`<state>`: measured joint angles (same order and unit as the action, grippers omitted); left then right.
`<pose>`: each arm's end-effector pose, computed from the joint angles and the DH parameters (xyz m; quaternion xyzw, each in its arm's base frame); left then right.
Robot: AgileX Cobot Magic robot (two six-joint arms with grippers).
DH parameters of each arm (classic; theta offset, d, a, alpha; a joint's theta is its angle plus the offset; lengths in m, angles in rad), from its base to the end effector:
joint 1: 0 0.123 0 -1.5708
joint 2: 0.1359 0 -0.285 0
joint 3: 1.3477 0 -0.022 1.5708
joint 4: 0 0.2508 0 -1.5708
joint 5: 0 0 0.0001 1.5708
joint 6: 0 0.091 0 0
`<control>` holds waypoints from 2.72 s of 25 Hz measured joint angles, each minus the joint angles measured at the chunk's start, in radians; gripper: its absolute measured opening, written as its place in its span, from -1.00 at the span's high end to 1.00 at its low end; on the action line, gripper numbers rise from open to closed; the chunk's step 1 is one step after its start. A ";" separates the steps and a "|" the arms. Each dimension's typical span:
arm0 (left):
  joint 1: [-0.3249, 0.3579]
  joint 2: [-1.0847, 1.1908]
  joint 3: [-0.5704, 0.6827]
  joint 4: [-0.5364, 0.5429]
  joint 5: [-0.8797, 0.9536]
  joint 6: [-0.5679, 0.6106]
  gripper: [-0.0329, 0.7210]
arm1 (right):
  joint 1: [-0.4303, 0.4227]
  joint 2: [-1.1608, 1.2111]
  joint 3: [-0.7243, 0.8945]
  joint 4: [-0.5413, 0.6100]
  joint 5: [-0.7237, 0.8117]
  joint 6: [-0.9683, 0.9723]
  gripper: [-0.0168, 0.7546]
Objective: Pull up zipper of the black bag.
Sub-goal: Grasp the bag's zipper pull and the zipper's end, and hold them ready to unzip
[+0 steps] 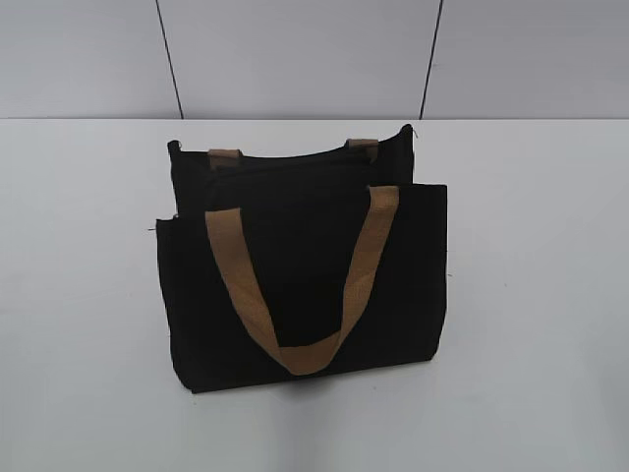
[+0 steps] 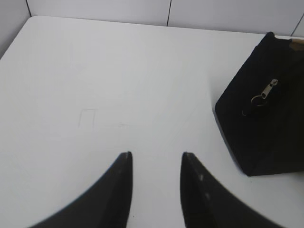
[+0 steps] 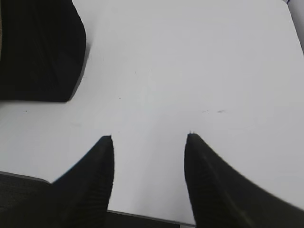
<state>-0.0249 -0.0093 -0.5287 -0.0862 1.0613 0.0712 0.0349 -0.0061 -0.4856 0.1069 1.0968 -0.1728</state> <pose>-0.0101 -0.0066 0.2853 0.0430 0.8415 -0.0306 0.5377 -0.0062 0.0084 0.2708 -0.0923 0.8584 0.0187 0.5042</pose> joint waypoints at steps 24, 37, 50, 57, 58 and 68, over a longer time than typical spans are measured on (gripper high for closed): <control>0.000 0.000 0.000 0.000 0.000 0.000 0.28 | 0.000 0.000 0.000 0.000 0.000 0.000 -0.03; 0.000 0.000 0.000 0.003 0.000 0.000 0.27 | 0.000 0.000 0.000 0.000 0.000 0.000 -0.03; 0.000 0.000 0.000 0.005 0.000 0.000 -0.37 | 0.000 0.000 0.000 0.000 0.000 0.002 -0.03; 0.000 0.001 0.000 0.005 0.000 0.096 -0.37 | 0.000 0.000 0.000 0.000 0.000 -0.046 -0.03; 0.000 0.007 0.000 0.005 0.000 0.119 -0.35 | 0.000 0.000 0.000 0.000 0.000 -0.061 -0.03; 0.000 0.140 -0.013 -0.025 -0.051 0.154 -0.27 | 0.000 0.009 0.000 0.001 -0.001 -0.043 -0.03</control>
<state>-0.0249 0.1302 -0.5415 -0.1115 1.0106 0.2251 0.0349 0.0033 -0.4856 0.1079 1.0956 -0.2158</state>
